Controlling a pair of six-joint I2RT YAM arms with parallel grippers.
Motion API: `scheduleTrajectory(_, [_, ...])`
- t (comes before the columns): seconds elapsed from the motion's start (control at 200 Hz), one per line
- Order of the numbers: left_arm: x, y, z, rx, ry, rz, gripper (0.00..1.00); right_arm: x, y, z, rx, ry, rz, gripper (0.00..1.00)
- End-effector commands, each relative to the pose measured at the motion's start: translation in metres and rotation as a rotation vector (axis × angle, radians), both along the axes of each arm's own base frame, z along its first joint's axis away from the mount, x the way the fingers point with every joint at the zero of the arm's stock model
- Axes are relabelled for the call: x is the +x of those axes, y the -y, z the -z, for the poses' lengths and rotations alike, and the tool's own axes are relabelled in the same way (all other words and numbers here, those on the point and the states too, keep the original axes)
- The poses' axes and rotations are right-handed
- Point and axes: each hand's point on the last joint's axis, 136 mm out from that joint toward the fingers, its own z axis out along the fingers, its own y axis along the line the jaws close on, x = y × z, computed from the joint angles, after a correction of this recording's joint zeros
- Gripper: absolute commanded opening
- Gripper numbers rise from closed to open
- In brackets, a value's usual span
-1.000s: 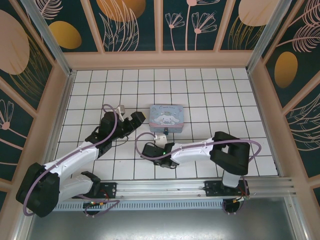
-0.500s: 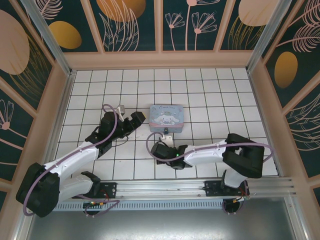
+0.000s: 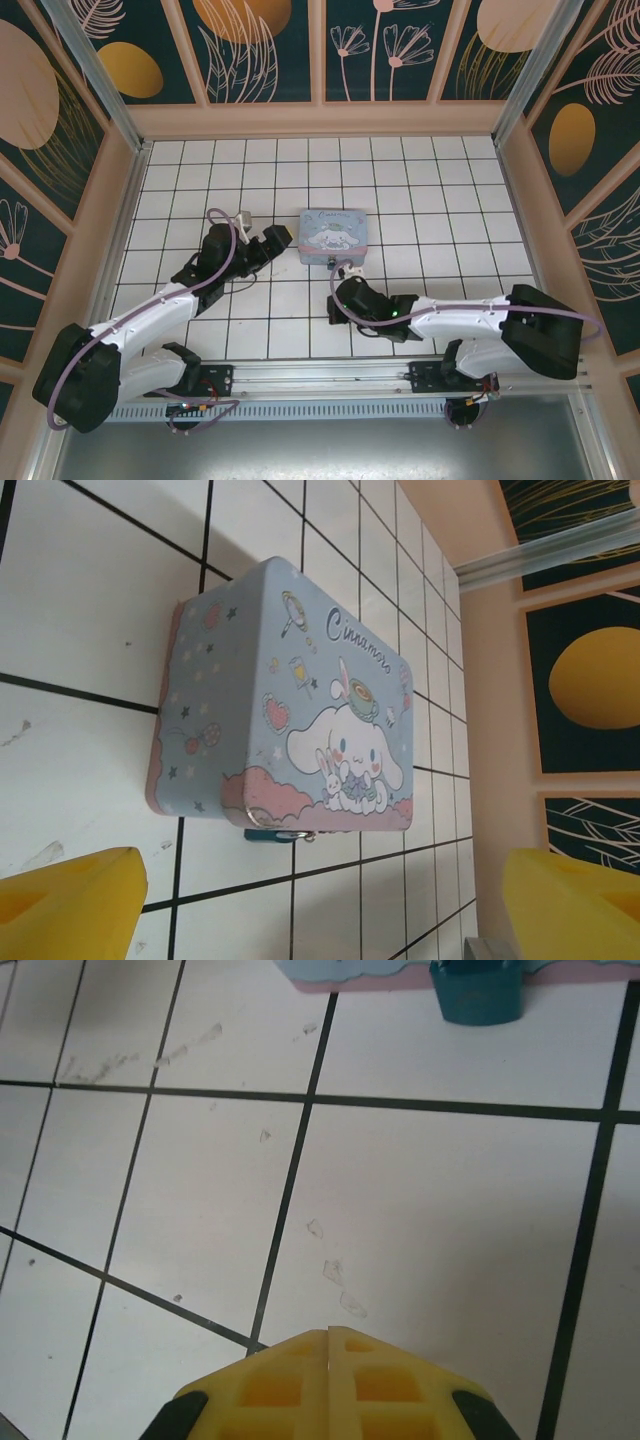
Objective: Unlock a padlock with a key
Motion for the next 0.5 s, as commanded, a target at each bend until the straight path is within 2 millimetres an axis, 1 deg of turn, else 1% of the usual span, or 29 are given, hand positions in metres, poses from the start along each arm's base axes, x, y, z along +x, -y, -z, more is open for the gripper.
scheduleTrajectory(0.0, [0.0,0.0,0.003,0.003,0.014,0.017,0.92,0.0,-0.002,-0.003,0.019,0.008,-0.015,0.0])
scheduleTrajectory(0.095, [0.0,0.0,0.002,0.001,0.015,0.017,0.92,-0.001,-0.005,0.003,0.006,-0.008,-0.019,0.0])
scheduleTrajectory(0.175, [0.001,0.0,0.0,-0.001,0.017,0.015,0.92,-0.001,-0.006,0.013,-0.019,-0.031,-0.014,0.0])
scheduleTrajectory(0.27, [0.002,0.0,0.001,0.0,0.015,0.014,0.92,-0.002,-0.007,0.036,-0.089,-0.071,-0.015,0.0])
scheduleTrajectory(0.33, [0.001,0.001,0.002,0.0,0.013,0.016,0.92,-0.002,-0.01,0.047,-0.126,-0.086,-0.019,0.0])
scheduleTrajectory(0.37, [0.001,0.001,0.002,0.001,0.011,0.016,0.92,-0.001,-0.012,0.049,-0.141,-0.087,-0.023,0.18])
scheduleTrajectory(0.4, [0.001,0.001,0.003,0.002,0.01,0.016,0.92,0.0,-0.014,0.047,-0.145,-0.078,-0.025,0.35])
scheduleTrajectory(0.425, [0.001,0.0,0.003,0.002,0.01,0.016,0.92,0.001,-0.016,0.043,-0.145,-0.066,-0.022,0.44])
scheduleTrajectory(0.465, [0.0,0.0,0.003,0.001,0.01,0.016,0.92,0.001,-0.018,0.038,-0.143,-0.054,-0.017,0.53])
scheduleTrajectory(0.495, [0.0,0.0,0.002,0.001,0.011,0.015,0.92,0.002,-0.019,0.034,-0.142,-0.045,-0.015,0.55])
